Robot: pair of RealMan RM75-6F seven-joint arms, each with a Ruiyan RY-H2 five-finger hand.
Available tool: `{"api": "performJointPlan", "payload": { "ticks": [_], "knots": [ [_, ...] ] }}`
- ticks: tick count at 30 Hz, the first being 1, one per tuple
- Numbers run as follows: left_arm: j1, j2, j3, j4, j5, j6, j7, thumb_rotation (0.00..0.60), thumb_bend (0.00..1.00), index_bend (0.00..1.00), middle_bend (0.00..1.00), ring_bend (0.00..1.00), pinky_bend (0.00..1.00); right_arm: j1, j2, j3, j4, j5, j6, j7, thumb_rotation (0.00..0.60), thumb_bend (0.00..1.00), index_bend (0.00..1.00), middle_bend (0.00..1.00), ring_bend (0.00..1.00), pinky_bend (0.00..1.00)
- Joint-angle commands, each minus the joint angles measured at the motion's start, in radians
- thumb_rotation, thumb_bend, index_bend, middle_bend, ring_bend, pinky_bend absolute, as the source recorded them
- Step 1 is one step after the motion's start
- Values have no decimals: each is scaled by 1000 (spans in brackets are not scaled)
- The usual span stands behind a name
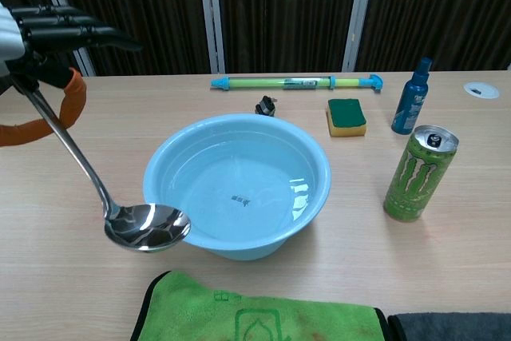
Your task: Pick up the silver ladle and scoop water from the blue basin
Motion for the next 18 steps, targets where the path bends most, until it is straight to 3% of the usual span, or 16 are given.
{"api": "performJointPlan", "payload": {
  "ticks": [1,9,18],
  "knots": [
    [-14,0,-29,-4,-34,-20,2,600,488,642,0,0,0,-1,3,-3,2,-5,0,7,600,0,0,0,0,0],
    [-76,-58,-124,72,-201,-158,-9,600,484,642,0,0,0,8,9,1,9,4,-24,26,600,0,0,0,0,0],
    [-168,-190,-183,208,-294,-297,-13,600,484,642,0,0,0,19,18,1,15,12,-54,50,600,0,0,0,0,0]
  ]
}}
